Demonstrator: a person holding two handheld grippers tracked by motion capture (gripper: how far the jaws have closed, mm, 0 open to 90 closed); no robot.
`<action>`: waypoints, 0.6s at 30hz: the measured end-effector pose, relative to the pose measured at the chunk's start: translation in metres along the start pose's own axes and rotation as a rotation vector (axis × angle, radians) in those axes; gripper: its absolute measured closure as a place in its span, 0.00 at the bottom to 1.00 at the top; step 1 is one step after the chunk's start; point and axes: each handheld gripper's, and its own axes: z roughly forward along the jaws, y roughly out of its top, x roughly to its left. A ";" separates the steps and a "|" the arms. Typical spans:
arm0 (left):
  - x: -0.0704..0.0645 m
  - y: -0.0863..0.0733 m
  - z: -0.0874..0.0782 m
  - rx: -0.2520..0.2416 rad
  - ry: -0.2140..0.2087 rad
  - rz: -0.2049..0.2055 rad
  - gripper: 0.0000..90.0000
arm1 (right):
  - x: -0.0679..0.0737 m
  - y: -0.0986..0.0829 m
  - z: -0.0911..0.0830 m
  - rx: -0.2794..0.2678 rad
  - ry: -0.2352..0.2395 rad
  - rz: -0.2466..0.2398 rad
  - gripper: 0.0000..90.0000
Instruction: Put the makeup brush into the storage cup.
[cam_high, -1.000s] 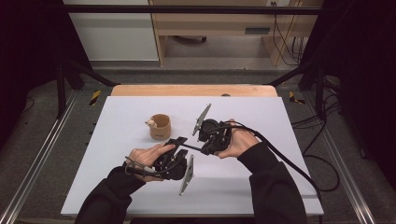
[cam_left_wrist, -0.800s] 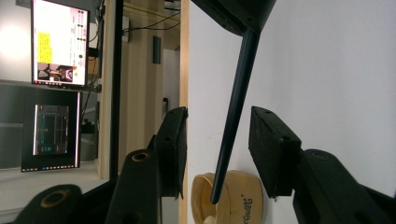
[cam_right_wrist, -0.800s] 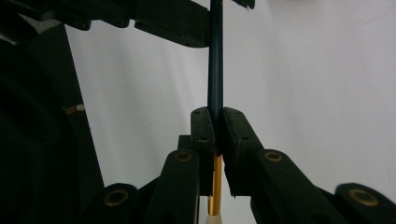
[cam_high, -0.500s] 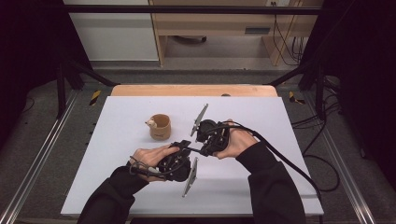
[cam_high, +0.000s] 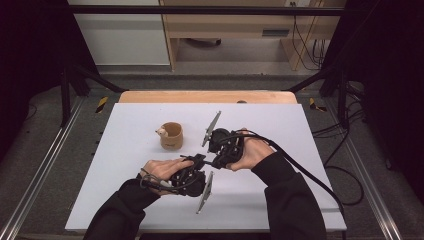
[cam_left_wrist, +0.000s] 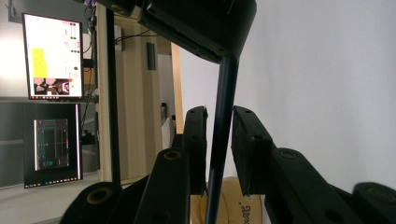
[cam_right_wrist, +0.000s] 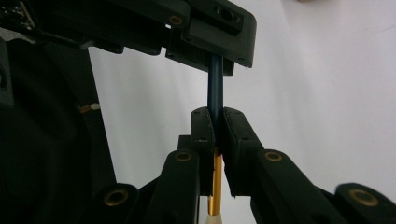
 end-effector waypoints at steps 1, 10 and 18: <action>0.000 0.000 0.000 0.000 -0.001 0.002 0.85 | 0.000 0.000 0.000 0.003 0.001 -0.001 0.93; -0.001 0.002 0.000 -0.002 -0.011 0.013 0.91 | 0.001 0.001 0.000 0.005 0.005 -0.001 0.93; -0.002 0.002 -0.001 -0.008 -0.028 0.014 0.92 | 0.001 0.002 0.002 0.012 0.019 0.003 0.93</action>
